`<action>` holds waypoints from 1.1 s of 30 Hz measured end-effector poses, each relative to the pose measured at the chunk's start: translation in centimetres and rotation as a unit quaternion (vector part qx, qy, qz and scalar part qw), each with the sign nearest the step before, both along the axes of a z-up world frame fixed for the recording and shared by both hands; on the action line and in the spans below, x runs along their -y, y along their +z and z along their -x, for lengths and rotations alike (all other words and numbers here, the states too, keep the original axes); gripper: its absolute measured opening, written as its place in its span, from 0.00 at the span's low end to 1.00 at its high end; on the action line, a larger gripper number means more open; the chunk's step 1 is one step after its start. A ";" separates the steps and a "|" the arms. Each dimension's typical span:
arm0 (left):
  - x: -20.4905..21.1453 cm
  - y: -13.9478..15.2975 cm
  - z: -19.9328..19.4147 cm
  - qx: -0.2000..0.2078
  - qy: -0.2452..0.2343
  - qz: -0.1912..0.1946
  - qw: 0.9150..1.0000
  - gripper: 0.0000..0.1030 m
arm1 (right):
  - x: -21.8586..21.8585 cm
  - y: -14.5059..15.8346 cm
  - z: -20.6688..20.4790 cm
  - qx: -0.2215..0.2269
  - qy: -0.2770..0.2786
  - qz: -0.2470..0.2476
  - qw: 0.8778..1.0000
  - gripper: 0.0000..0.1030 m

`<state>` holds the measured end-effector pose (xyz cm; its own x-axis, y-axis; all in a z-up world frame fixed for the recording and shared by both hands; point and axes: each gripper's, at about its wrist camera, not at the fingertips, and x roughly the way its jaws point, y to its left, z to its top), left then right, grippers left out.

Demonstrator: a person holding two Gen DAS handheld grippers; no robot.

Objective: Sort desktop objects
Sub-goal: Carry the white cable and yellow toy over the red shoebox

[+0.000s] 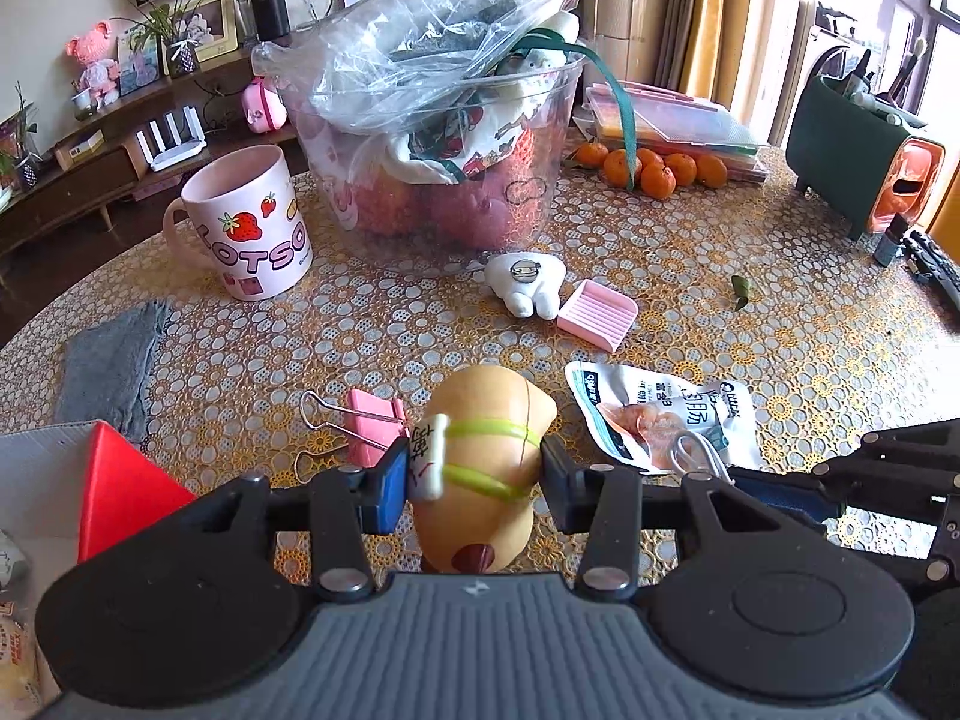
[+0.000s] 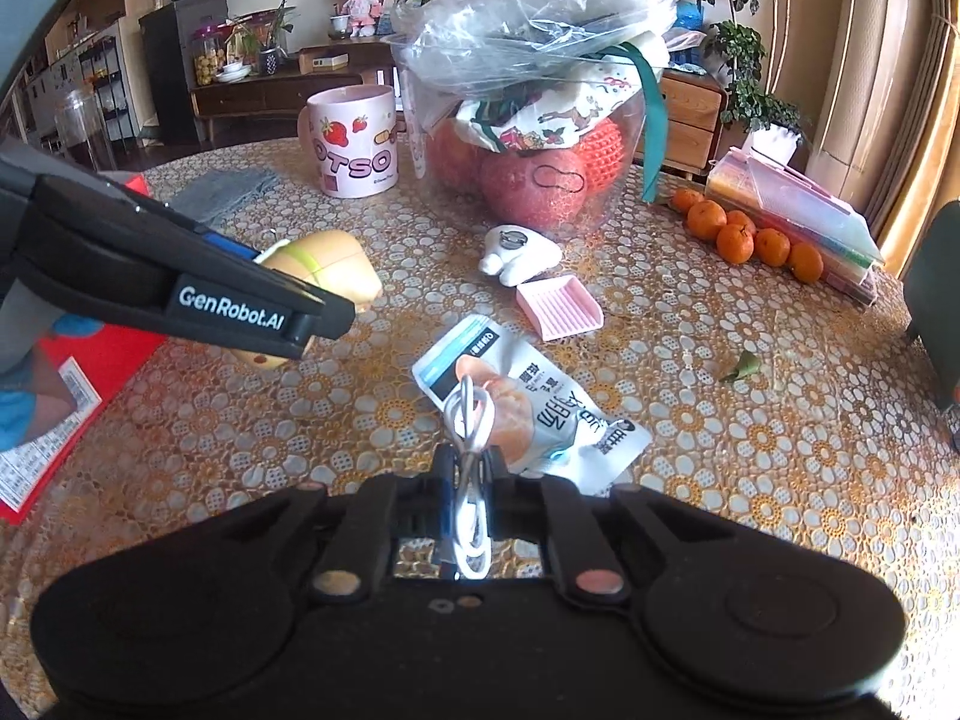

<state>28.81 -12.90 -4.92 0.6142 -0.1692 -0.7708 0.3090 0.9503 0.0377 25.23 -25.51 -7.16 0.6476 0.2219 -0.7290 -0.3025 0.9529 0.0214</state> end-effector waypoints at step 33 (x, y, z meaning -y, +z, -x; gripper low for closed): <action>-16.2 10.0 16.3 0.052 0.142 0.021 0.988 0.42 | -13.1 13.8 9.1 0.054 0.074 -0.061 0.994 0.08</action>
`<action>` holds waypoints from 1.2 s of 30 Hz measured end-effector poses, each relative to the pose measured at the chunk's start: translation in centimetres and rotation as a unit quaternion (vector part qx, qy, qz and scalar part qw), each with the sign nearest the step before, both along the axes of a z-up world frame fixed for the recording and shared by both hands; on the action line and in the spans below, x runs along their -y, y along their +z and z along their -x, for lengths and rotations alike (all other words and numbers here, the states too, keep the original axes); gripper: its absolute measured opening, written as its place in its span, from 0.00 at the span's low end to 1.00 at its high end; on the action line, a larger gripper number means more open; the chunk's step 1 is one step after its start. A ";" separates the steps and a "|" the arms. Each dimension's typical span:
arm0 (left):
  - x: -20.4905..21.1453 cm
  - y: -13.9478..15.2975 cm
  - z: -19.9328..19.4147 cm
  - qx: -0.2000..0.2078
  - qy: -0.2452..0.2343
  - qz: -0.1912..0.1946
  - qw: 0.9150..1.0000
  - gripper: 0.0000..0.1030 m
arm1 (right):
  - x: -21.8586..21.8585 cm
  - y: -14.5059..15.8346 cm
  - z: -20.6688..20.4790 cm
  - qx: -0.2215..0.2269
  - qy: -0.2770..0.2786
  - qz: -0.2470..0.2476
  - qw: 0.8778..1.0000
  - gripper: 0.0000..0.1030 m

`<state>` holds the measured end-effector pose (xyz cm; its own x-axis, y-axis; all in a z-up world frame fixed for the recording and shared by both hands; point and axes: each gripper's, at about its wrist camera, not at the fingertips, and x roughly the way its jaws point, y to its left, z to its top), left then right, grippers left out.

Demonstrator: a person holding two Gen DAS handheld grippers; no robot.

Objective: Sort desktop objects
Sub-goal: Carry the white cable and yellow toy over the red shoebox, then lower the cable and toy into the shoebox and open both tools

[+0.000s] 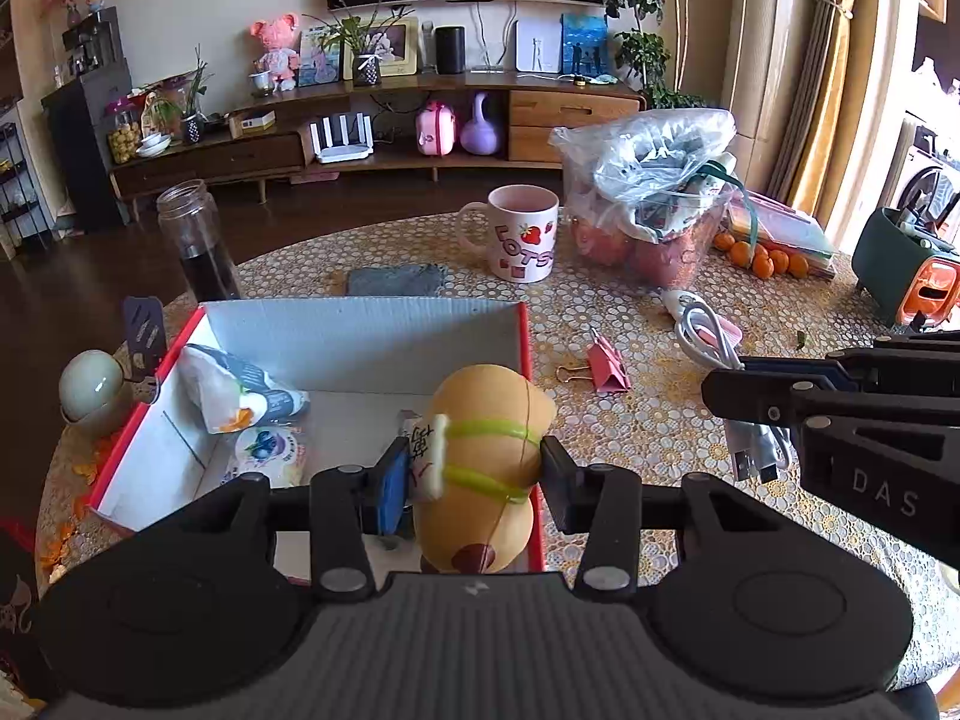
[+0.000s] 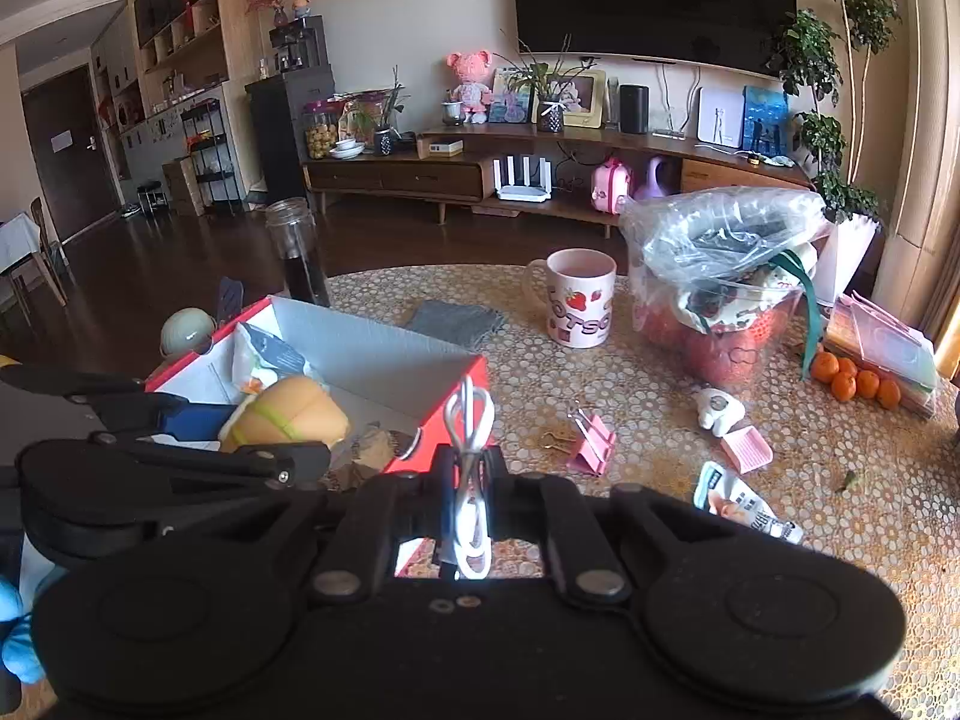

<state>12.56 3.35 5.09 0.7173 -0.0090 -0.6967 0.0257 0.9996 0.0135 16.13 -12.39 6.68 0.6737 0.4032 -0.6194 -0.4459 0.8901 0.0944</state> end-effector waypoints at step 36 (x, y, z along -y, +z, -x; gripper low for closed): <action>-12.1 -6.2 -5.1 -0.055 0.053 0.025 0.997 0.42 | -13.3 -5.1 -7.6 -0.078 0.027 0.032 0.996 0.08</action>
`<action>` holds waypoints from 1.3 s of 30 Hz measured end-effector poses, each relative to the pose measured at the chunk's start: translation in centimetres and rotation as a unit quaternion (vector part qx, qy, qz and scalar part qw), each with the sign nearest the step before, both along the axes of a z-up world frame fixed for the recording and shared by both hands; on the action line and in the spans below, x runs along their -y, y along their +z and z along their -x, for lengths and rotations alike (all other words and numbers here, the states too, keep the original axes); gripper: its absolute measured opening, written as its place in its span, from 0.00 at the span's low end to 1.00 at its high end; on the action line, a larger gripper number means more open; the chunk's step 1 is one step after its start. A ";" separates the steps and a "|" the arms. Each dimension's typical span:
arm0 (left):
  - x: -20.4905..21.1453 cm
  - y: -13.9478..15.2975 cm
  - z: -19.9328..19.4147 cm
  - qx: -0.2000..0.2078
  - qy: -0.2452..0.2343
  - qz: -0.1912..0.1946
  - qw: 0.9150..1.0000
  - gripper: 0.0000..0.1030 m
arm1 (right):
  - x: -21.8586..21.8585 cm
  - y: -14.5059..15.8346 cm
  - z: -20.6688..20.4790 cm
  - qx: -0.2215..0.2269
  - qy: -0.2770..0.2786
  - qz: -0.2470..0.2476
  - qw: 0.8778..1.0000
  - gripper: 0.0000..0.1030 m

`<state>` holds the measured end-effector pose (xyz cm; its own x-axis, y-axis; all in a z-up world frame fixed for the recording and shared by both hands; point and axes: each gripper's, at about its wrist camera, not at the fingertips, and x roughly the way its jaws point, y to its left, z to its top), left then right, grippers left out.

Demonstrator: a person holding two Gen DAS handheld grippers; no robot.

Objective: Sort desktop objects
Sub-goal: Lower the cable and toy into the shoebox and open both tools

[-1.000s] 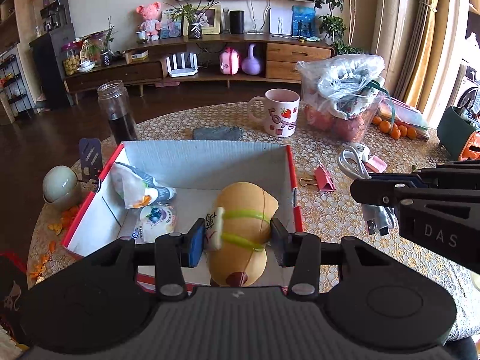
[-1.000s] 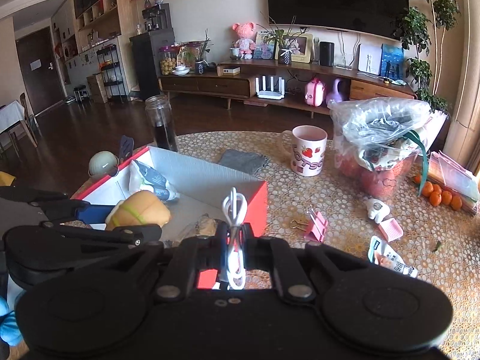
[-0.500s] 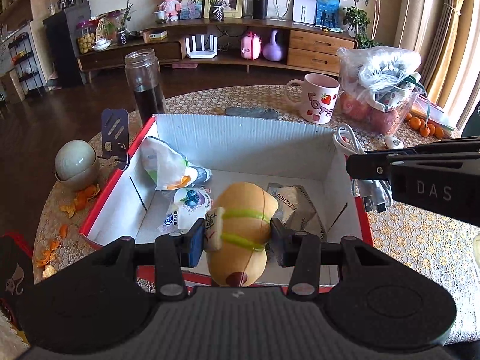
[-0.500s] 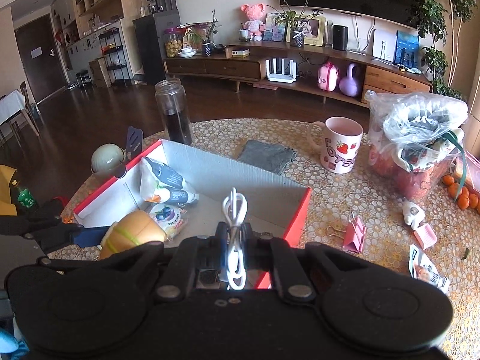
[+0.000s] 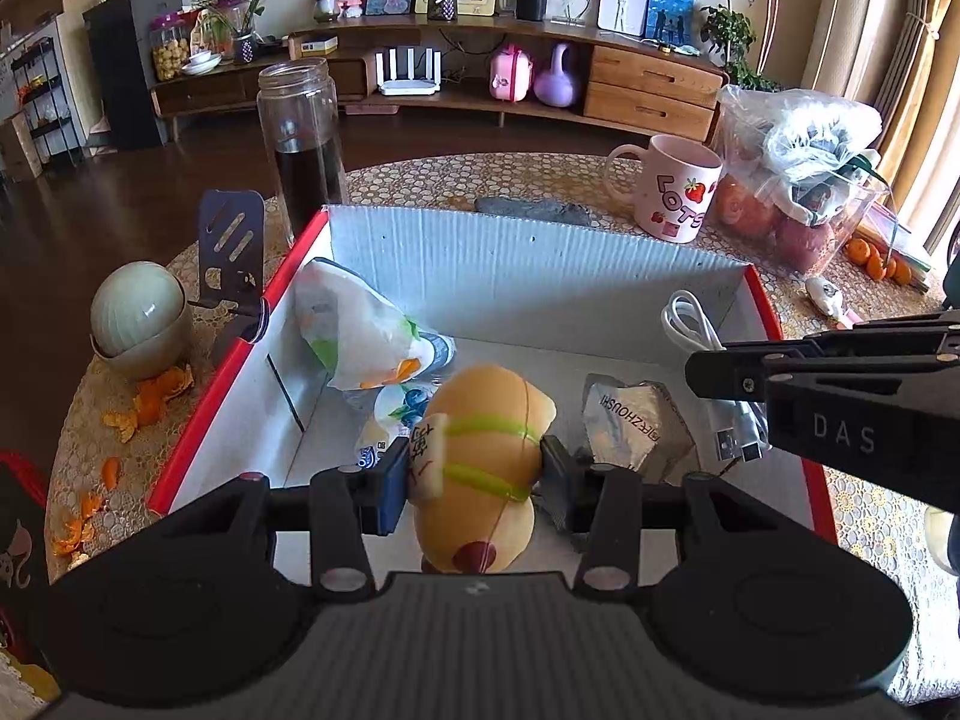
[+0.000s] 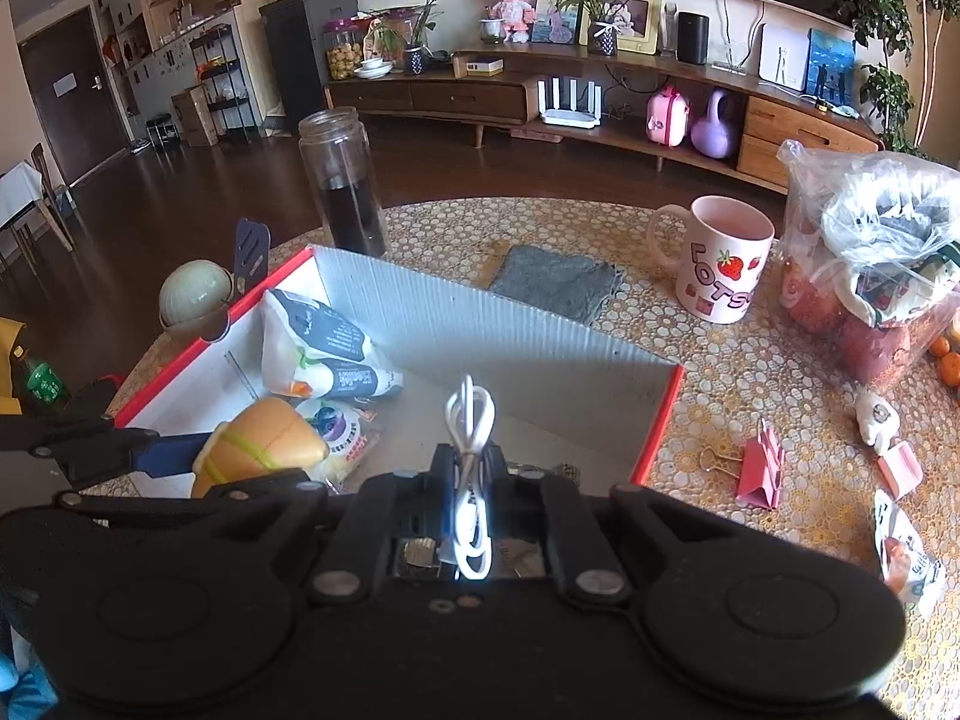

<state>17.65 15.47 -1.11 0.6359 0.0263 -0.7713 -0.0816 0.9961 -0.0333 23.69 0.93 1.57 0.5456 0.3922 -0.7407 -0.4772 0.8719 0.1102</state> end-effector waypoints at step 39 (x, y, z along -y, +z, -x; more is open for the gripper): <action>0.5 -1.2 -1.1 -0.047 -0.016 -0.011 0.999 0.71 | 2.1 -1.3 3.6 -0.009 0.053 0.018 0.998 0.37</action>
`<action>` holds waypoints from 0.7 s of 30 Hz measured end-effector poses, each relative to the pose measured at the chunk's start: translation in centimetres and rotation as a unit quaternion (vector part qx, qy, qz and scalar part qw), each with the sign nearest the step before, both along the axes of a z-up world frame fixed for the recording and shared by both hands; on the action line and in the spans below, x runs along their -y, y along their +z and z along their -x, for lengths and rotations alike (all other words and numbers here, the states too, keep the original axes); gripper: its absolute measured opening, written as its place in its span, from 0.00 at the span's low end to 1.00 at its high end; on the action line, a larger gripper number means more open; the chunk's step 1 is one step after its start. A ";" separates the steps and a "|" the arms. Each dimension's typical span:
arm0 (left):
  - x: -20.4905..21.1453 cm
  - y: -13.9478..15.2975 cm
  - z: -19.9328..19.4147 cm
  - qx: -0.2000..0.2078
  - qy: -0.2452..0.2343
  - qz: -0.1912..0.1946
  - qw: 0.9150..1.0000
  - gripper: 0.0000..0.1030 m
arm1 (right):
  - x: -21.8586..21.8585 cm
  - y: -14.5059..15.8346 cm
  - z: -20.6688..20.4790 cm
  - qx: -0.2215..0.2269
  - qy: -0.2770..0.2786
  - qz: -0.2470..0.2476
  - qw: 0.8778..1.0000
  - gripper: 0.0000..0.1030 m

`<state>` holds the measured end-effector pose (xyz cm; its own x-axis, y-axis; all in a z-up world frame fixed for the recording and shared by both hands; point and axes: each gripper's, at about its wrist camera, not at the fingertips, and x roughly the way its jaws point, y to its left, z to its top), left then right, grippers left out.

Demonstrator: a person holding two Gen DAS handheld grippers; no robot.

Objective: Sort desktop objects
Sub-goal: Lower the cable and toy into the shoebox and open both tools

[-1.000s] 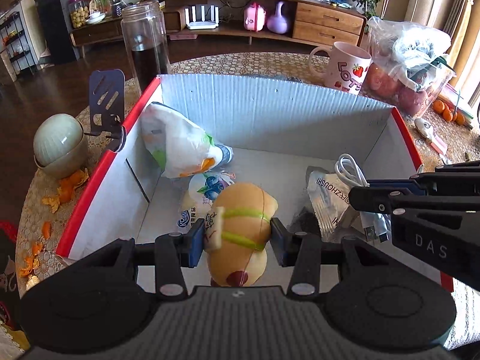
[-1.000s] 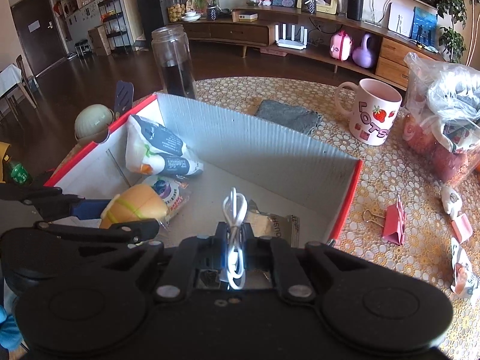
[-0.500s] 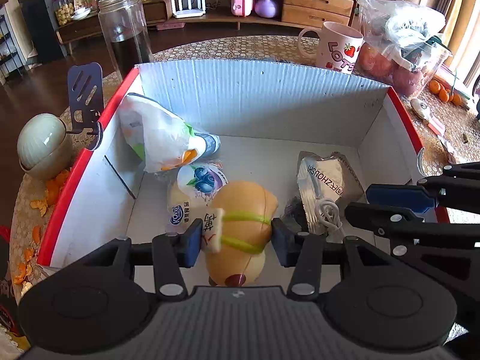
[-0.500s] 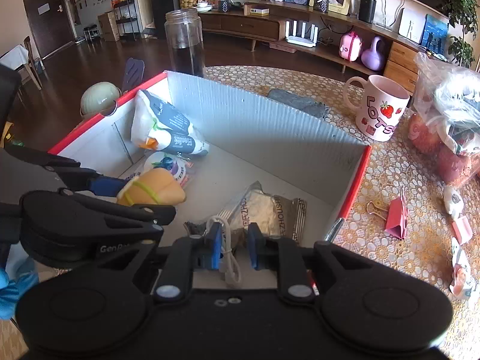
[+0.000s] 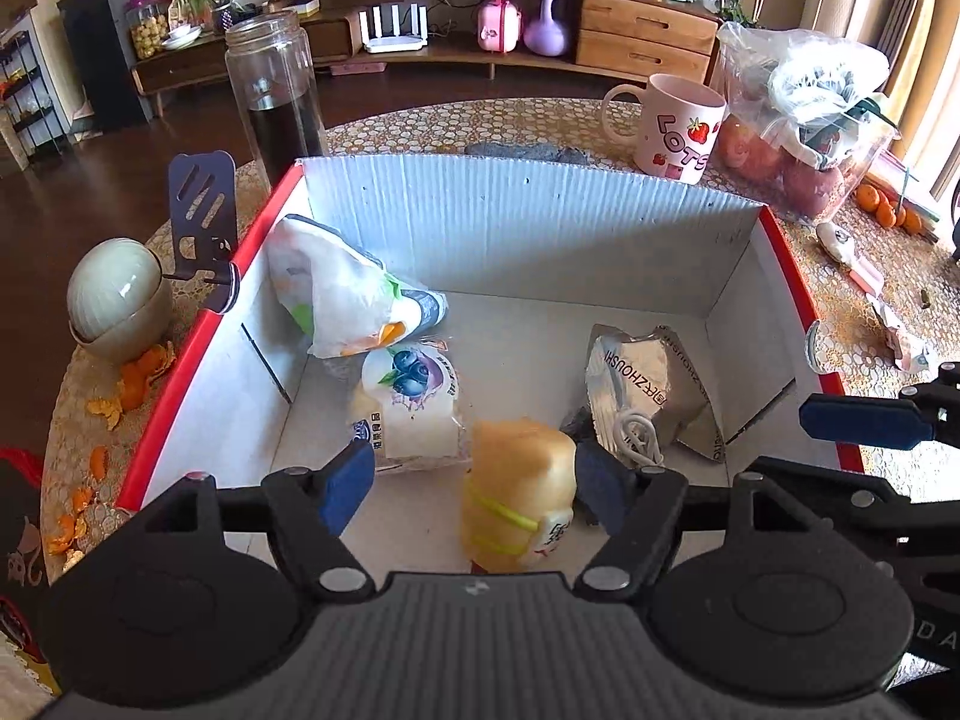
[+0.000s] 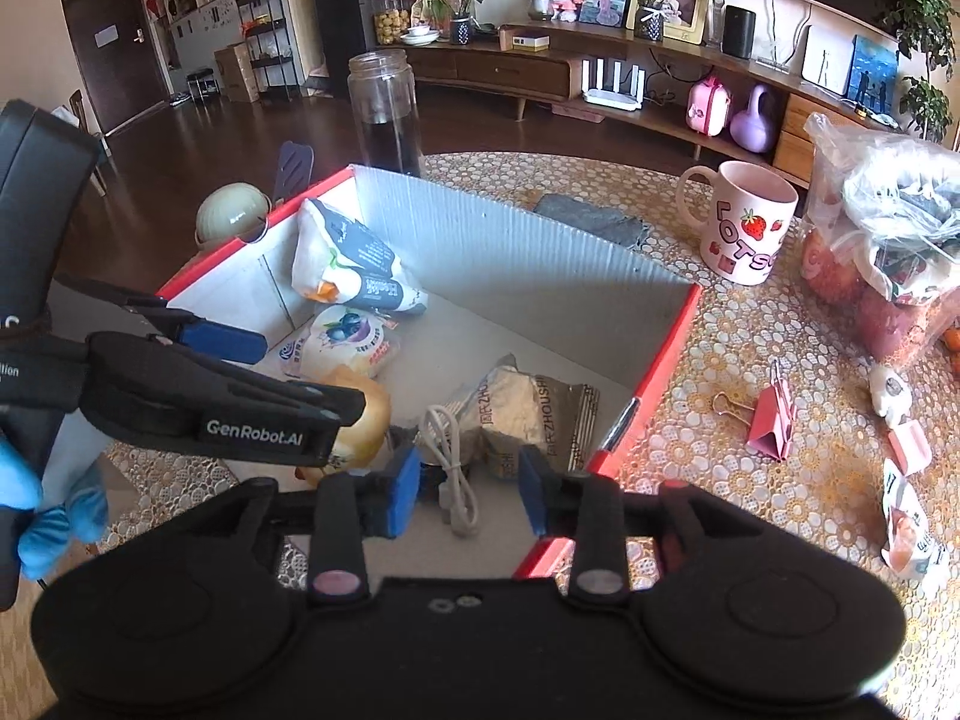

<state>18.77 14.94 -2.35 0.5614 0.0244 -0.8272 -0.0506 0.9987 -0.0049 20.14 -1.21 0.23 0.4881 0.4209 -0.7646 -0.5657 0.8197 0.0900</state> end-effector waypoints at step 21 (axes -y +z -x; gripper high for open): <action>5.3 5.2 6.4 0.052 -0.013 -0.009 0.999 0.71 | 6.9 4.5 6.1 0.040 -0.008 -0.053 0.998 0.52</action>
